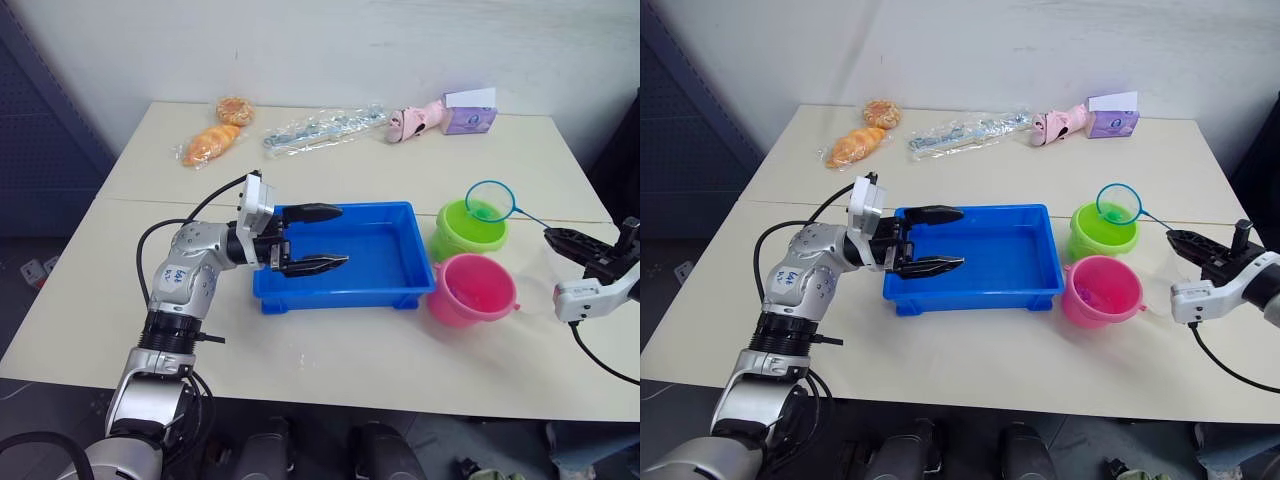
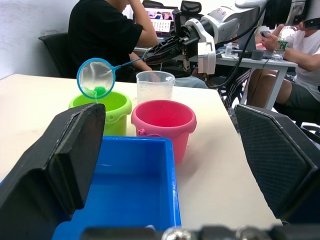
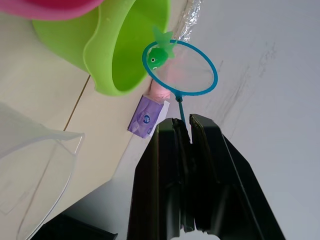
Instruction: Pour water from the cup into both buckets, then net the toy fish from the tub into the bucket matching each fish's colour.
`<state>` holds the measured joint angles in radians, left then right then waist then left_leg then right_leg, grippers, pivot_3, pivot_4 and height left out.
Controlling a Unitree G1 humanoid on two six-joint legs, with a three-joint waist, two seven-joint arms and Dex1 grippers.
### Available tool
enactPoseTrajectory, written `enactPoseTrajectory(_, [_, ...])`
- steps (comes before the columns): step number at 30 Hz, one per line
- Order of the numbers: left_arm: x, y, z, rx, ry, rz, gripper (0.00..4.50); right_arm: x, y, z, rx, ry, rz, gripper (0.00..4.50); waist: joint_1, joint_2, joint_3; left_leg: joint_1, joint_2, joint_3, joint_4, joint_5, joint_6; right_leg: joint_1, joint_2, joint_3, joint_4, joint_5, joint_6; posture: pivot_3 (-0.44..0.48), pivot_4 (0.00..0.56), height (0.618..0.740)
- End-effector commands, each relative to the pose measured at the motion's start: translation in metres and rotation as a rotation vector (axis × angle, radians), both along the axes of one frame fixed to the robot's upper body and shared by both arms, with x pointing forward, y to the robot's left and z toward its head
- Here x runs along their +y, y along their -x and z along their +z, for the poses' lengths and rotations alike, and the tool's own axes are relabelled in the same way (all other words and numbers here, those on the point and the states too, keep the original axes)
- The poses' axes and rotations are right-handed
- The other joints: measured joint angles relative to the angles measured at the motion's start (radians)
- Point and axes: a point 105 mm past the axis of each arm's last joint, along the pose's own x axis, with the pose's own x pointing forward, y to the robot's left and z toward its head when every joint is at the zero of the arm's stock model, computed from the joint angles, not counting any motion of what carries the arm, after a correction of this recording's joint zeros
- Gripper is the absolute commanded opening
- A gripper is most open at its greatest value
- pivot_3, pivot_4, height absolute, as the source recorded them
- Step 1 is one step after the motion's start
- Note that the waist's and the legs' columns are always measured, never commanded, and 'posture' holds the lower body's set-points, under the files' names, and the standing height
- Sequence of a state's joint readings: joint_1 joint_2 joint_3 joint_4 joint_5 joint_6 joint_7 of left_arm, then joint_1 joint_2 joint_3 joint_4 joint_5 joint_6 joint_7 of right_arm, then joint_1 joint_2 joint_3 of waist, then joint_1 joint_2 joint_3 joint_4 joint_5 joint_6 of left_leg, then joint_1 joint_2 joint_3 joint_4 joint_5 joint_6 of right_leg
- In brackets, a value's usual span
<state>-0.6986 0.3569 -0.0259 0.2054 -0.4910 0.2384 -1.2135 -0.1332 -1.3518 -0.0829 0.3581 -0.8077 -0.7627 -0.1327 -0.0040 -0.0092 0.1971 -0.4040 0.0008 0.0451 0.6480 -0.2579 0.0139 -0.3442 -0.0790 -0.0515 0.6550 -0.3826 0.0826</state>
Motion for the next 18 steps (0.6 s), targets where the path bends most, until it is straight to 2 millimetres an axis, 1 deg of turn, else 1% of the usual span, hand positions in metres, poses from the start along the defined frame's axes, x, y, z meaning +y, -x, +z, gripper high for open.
enactPoseTrajectory(1, [-0.001, 0.005, 0.007, -0.042, 0.015, -0.009, 4.44, 0.004, -0.001, 0.024, -0.08, 0.033, 0.03, 0.0, -0.001, 0.0, 0.0, 0.0, 0.0, 0.0, 0.0, 0.0, 0.0, 0.0, 0.0, 0.0, 0.0, 0.0, 0.0, 0.0, 0.15, 0.74])
enactPoseTrajectory(3, [-0.002, 0.005, 0.007, -0.041, 0.015, -0.01, 4.44, 0.007, 0.0, 0.024, -0.086, 0.038, 0.046, 0.0, 0.0, 0.0, 0.0, 0.0, 0.0, 0.0, 0.0, 0.0, 0.0, 0.0, 0.0, 0.0, 0.0, 0.0, 0.0, 0.0, 0.15, 0.74])
enactPoseTrajectory(5, [-0.003, 0.005, 0.007, -0.04, 0.017, -0.009, 4.44, 0.009, 0.001, 0.028, -0.13, 0.048, 0.067, 0.0, 0.0, 0.0, 0.0, 0.0, 0.0, 0.0, 0.0, 0.0, 0.0, 0.0, 0.0, 0.0, 0.0, 0.0, 0.0, 0.0, 0.15, 0.74])
enactPoseTrajectory(7, [-0.003, 0.004, 0.007, -0.04, 0.02, -0.009, 4.44, 0.019, 0.003, 0.012, -0.09, 0.068, 0.123, 0.0, 0.001, 0.0, 0.0, 0.0, 0.0, 0.0, 0.0, 0.0, 0.0, 0.0, 0.0, 0.0, 0.0, 0.0, 0.0, 0.0, 0.15, 0.74])
enactPoseTrajectory(8, [-0.004, 0.005, 0.007, -0.039, 0.022, -0.011, 4.44, 0.022, 0.007, -0.003, -0.037, 0.087, 0.149, 0.0, 0.001, 0.0, 0.0, 0.0, 0.0, 0.0, 0.0, 0.0, 0.0, 0.0, 0.0, 0.0, 0.0, 0.0, 0.0, 0.0, 0.15, 0.74])
enactPoseTrajectory(9, [-0.006, 0.005, 0.007, -0.039, 0.023, -0.014, 4.44, 0.02, 0.008, -0.012, -0.009, 0.081, 0.145, 0.0, 0.001, 0.0, 0.0, 0.0, 0.0, 0.0, 0.0, 0.0, 0.0, 0.0, 0.0, 0.0, 0.0, 0.0, 0.0, 0.0, 0.15, 0.74])
enactPoseTrajectory(10, [-0.006, 0.006, 0.007, -0.039, 0.023, -0.018, 4.44, 0.011, 0.007, -0.01, -0.027, 0.093, 0.115, 0.0, 0.001, 0.0, 0.0, 0.0, 0.0, 0.0, 0.0, 0.0, 0.0, 0.0, 0.0, 0.0, 0.0, 0.0, 0.0, 0.0, 0.15, 0.74])
enactPoseTrajectory(12, [-0.006, 0.005, 0.008, -0.041, 0.025, -0.016, 4.44, -0.005, 0.002, 0.006, -0.096, 0.094, 0.046, 0.0, 0.001, 0.001, 0.0, 0.0, -0.001, 0.0, 0.0, 0.0, 0.0, 0.0, 0.0, 0.0, 0.0, 0.0, 0.0, 0.0, 0.15, 0.74])
enactPoseTrajectory(13, [-0.006, 0.005, 0.008, -0.04, 0.027, -0.012, 4.44, -0.008, 0.001, 0.011, -0.111, 0.1, 0.037, 0.0, 0.001, 0.001, 0.0, 0.0, -0.001, 0.001, 0.0, 0.0, 0.0, -0.001, -0.001, 0.001, 0.0, 0.0, 0.0, 0.0, 0.15, 0.74])
enactPoseTrajectory(16, [-0.005, 0.005, 0.008, -0.04, 0.026, -0.01, 4.44, -0.008, 0.001, 0.007, -0.087, 0.101, 0.048, 0.0, 0.0, 0.001, 0.0, 0.0, -0.001, 0.001, 0.0, 0.0, 0.0, -0.001, 0.0, 0.001, 0.0, 0.0, 0.0, 0.0, 0.15, 0.74])
enactPoseTrajectory(18, [-0.006, 0.005, 0.008, -0.042, 0.03, -0.009, 4.44, -0.009, 0.0, 0.01, -0.107, 0.077, 0.03, 0.0, -0.002, 0.001, 0.0, 0.0, 0.0, 0.001, -0.001, 0.001, 0.0, -0.001, 0.001, 0.001, 0.0, 0.0, 0.0, 0.0, 0.15, 0.74])
